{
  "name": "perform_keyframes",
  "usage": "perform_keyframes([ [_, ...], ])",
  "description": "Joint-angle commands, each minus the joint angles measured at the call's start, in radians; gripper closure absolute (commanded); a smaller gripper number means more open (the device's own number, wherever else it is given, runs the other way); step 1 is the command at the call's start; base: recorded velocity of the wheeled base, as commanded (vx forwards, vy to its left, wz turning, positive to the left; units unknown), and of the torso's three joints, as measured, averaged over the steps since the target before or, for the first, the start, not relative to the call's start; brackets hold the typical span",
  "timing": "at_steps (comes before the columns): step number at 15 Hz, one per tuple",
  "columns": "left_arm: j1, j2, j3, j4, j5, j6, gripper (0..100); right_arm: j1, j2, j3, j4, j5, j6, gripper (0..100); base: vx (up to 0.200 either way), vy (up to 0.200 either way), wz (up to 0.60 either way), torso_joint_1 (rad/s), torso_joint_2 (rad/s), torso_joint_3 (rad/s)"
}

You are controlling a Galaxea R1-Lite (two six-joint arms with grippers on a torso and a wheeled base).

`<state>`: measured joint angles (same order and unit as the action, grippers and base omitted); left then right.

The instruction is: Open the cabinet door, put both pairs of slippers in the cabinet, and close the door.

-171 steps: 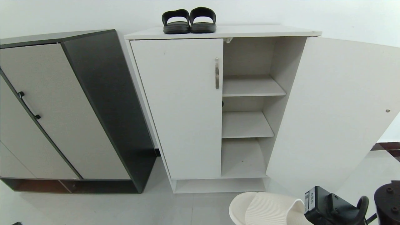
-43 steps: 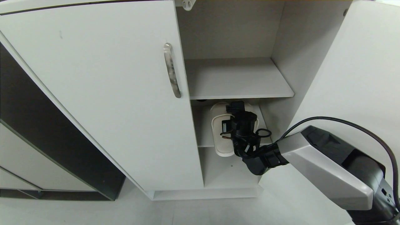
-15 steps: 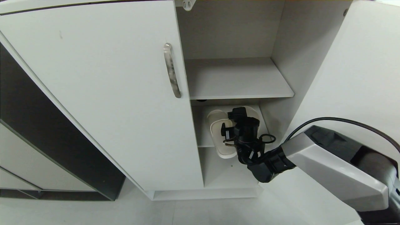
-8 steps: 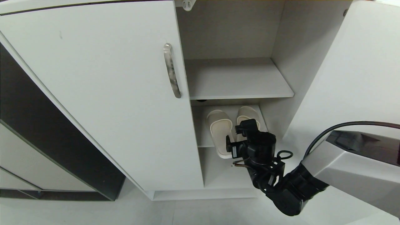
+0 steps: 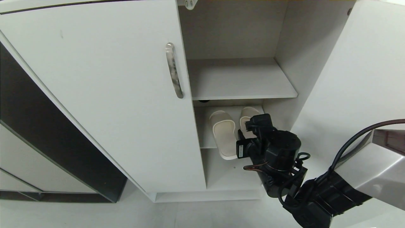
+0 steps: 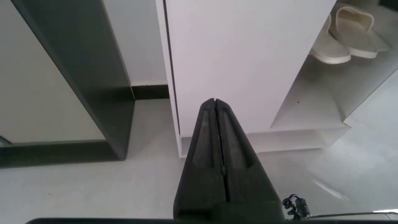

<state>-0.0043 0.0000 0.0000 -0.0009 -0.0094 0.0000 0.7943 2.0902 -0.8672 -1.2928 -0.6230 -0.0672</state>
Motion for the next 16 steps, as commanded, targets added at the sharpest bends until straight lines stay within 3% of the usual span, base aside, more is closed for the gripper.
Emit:
perform_keyframes([
  [1, 0.000, 0.002, 0.000, -0.001, 0.000, 0.000, 100, 0.017, -0.033, 0.005, 0.000, 0.000, 0.000, 100, -0.200, 0.000, 0.00, 0.002, 0.00, 0.002],
  [4, 0.000, 0.002, 0.000, -0.001, 0.000, -0.002, 100, 0.036, -0.075, 0.017, 0.003, 0.000, -0.003, 100, -0.200, 0.000, 0.00, -0.001, 0.00, 0.004],
  [16, 0.000, 0.002, 0.000, -0.001, 0.003, 0.002, 100, 0.049, -0.091, 0.086, 0.006, 0.003, -0.003, 100, 0.000, 0.000, 0.00, 0.000, 0.00, 0.000],
])
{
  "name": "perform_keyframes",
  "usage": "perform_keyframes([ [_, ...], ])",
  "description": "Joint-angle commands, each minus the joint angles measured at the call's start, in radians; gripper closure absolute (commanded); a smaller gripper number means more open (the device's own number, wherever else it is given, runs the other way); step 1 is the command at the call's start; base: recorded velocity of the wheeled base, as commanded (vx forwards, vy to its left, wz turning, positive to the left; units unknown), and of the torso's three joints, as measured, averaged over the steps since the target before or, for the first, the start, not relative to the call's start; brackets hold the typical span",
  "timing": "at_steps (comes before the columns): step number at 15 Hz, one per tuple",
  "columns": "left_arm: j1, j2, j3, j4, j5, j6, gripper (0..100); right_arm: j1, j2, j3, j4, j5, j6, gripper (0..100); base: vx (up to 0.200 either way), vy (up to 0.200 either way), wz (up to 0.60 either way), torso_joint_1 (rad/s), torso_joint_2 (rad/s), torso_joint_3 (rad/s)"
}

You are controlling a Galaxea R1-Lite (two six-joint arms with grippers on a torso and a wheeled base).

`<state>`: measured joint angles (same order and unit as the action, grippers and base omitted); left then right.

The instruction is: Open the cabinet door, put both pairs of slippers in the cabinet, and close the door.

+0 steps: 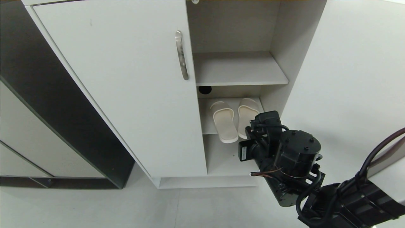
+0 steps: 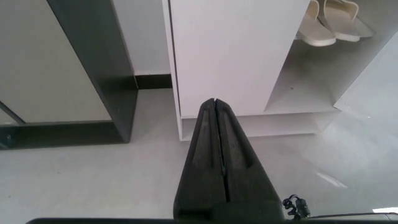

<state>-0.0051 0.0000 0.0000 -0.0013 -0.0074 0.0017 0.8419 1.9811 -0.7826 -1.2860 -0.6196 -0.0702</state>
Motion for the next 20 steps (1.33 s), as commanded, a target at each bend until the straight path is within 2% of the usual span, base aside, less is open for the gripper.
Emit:
perform_keyframes([
  [1, 0.001, 0.002, 0.000, 0.000, 0.000, 0.000, 100, 0.008, 0.025, 0.002, -0.001, 0.000, 0.001, 100, 0.000, 0.000, 0.00, 0.000, 0.00, 0.000],
  [16, 0.001, 0.002, 0.000, 0.000, 0.003, 0.004, 100, 0.014, 0.025, 0.059, -0.006, 0.018, -0.005, 100, 0.000, 0.000, 0.00, 0.002, 0.00, 0.169],
  [20, 0.001, 0.002, 0.000, 0.000, 0.001, -0.002, 100, 0.000, -0.015, 0.098, -0.003, 0.089, -0.002, 100, 0.000, 0.000, 0.00, 0.000, 0.00, 0.000],
])
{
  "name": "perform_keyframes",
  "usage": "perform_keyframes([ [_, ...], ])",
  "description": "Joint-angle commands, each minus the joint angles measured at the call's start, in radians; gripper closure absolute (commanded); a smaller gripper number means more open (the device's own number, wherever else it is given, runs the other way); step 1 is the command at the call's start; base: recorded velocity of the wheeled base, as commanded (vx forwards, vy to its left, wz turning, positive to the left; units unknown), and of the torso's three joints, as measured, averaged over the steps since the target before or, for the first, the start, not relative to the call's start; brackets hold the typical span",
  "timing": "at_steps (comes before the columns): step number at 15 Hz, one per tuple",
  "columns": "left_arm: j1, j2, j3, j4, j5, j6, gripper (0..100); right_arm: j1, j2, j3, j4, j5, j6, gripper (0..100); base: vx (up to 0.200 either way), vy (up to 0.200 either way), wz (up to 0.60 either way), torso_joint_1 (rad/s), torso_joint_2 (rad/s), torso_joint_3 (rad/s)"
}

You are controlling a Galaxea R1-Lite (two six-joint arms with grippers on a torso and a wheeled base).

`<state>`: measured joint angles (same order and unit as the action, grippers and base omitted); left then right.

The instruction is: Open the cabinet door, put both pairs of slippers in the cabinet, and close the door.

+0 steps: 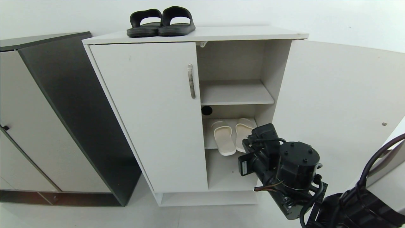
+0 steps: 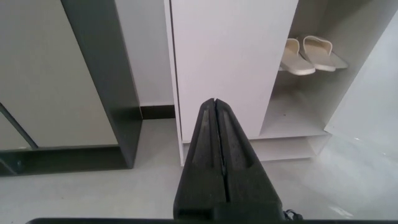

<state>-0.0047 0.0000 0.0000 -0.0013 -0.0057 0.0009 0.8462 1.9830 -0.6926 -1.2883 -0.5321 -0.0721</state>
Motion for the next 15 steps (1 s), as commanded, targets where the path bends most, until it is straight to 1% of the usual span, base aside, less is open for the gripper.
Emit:
perform_keyframes([
  [1, 0.000, 0.002, 0.000, 0.000, -0.002, -0.001, 100, -0.007, -0.012, 0.008, 0.000, 0.001, 0.000, 100, 0.000, 0.000, 0.00, 0.000, 0.00, 0.000],
  [5, 0.000, 0.002, 0.000, 0.000, -0.002, -0.002, 100, -0.015, 0.002, 0.011, 0.000, 0.001, 0.000, 100, 0.000, 0.000, 0.00, 0.000, 0.00, 0.000],
  [7, 0.000, 0.002, 0.000, 0.000, 0.000, -0.007, 100, -0.015, 0.002, 0.013, 0.000, 0.001, 0.000, 100, 0.000, 0.200, 0.00, 0.005, 0.00, 0.005],
  [15, 0.000, 0.002, 0.000, 0.000, 0.000, -0.007, 100, -0.016, -0.001, 0.013, 0.018, -0.003, -0.003, 100, 0.000, 0.200, 0.00, 0.002, 0.00, 0.004],
])
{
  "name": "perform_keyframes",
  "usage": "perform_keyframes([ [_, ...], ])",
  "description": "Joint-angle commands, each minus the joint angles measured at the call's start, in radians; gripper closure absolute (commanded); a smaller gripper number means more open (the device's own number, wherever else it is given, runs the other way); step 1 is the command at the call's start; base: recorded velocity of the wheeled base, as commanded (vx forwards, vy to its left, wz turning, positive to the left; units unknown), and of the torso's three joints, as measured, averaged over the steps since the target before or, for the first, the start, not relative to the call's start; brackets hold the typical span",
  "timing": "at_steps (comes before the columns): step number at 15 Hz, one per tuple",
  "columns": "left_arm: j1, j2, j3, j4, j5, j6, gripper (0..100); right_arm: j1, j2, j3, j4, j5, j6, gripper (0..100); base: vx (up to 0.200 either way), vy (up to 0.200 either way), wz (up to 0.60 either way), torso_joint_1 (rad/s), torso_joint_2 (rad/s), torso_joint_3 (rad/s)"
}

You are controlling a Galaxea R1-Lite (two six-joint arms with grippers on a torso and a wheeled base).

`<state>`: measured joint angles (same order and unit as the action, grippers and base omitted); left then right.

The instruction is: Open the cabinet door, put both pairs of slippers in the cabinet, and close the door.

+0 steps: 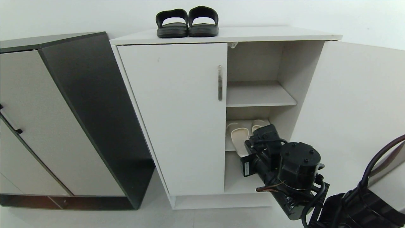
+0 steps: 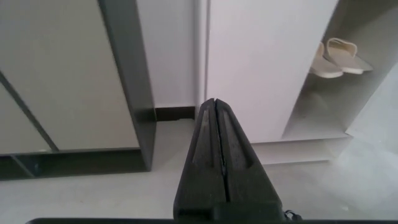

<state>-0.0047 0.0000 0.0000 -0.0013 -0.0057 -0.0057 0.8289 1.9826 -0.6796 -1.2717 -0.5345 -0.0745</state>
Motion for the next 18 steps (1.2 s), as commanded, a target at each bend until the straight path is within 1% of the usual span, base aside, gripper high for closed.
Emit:
perform_keyframes([
  [1, 0.000, 0.002, 0.000, 0.000, 0.000, 0.000, 100, 0.004, -0.001, -0.002, 0.005, -0.001, -0.001, 100, 0.000, 0.200, 0.00, -0.002, 0.00, 0.002],
  [2, 0.000, 0.002, 0.000, 0.000, 0.000, 0.000, 100, 0.004, 0.001, -0.002, 0.006, 0.001, -0.002, 100, 0.000, 0.200, 0.00, 0.007, 0.01, 0.007],
  [3, 0.000, 0.002, 0.000, 0.000, 0.000, 0.000, 100, 0.004, 0.005, 0.000, 0.011, -0.001, -0.002, 0, 0.000, 0.200, 0.00, -0.007, 0.00, 0.002],
  [8, 0.000, 0.002, 0.000, 0.000, 0.000, 0.000, 100, -0.014, 0.005, 0.014, 0.015, 0.008, 0.009, 0, 0.000, 0.200, 0.00, 0.006, 0.00, 0.001],
  [10, 0.000, 0.002, 0.000, 0.000, 0.001, -0.002, 100, -0.021, 0.013, 0.018, -0.002, 0.019, 0.009, 0, 0.000, 0.000, 0.00, 0.000, 0.00, 0.000],
  [12, 0.000, 0.002, 0.000, 0.000, 0.001, -0.002, 100, -0.033, 0.044, 0.020, -0.067, 0.028, 0.001, 0, 0.000, 0.000, 0.00, 0.000, 0.00, 0.000],
  [13, 0.000, 0.002, 0.000, 0.000, 0.001, -0.002, 100, -0.033, 0.053, 0.023, -0.080, 0.028, -0.001, 0, 0.000, 0.000, 0.00, 0.000, 0.00, 0.000],
  [16, 0.000, 0.002, 0.000, 0.000, 0.001, -0.005, 100, -0.033, 0.048, 0.054, -0.090, 0.064, -0.001, 0, 0.000, 0.000, 0.00, 0.000, 0.00, 0.000],
  [18, 0.000, 0.002, 0.000, 0.000, 0.001, -0.007, 100, -0.033, 0.050, 0.049, -0.100, 0.065, -0.001, 0, 0.000, 0.000, 0.00, 0.000, 0.00, 0.000],
])
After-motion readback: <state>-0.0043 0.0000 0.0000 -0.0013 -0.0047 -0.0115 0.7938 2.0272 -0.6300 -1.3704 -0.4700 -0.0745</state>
